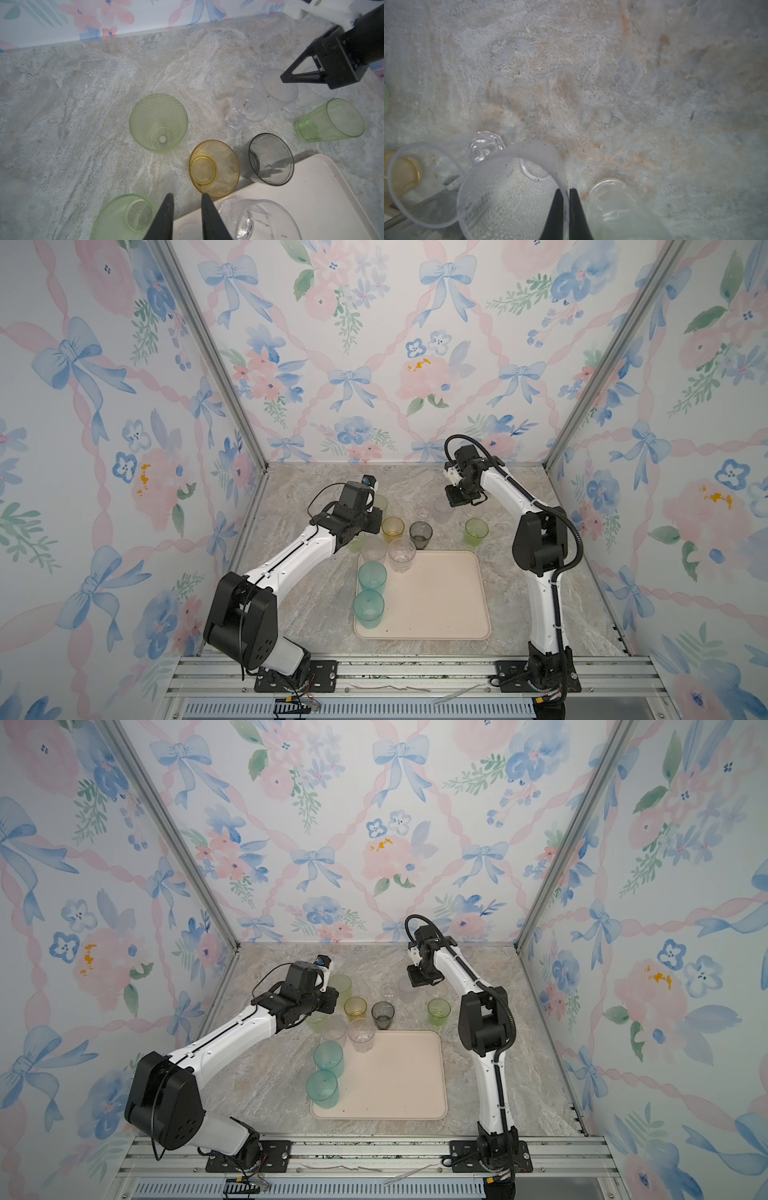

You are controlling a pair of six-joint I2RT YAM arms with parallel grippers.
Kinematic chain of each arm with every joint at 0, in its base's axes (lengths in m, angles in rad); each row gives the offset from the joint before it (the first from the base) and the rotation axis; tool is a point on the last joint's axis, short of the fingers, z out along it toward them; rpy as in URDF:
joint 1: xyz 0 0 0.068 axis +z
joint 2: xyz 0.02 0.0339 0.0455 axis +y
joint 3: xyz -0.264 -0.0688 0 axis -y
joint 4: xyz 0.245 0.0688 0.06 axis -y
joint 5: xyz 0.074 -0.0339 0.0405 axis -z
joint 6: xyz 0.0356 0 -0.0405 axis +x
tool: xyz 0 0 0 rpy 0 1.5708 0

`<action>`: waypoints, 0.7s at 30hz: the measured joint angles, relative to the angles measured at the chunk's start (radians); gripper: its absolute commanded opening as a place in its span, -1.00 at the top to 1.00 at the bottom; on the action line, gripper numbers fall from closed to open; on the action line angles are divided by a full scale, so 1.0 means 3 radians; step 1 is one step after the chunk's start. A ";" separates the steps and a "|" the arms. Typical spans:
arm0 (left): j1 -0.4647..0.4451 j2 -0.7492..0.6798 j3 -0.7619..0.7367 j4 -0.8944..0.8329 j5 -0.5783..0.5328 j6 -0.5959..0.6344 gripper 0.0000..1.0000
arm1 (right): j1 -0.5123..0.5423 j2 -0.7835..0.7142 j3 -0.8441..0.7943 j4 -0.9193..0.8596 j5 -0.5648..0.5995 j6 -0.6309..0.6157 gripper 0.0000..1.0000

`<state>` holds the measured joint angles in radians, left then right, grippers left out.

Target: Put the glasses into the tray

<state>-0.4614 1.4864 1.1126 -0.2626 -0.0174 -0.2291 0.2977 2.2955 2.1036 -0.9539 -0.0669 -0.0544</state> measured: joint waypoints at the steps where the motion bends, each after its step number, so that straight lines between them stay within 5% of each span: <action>1: 0.0000 0.0000 0.0000 0.0000 0.0001 0.0000 0.48 | 0.0000 -0.0001 0.0000 0.0000 0.0006 0.0001 0.95; 9: 0.0000 0.0000 -0.0010 0.0010 0.0025 -0.0001 0.48 | 0.0003 -0.0319 -0.0367 0.0107 0.0141 0.0005 0.95; 21: -0.0034 0.0000 -0.0050 0.0022 0.0027 -0.0011 0.48 | 0.0342 -0.1649 -0.1091 0.0327 0.0395 0.0069 0.95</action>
<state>-0.4717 1.4864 1.0977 -0.2562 -0.0093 -0.2325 0.4004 1.8008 1.7763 -0.8558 0.0517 -0.0338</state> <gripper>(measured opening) 0.261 0.059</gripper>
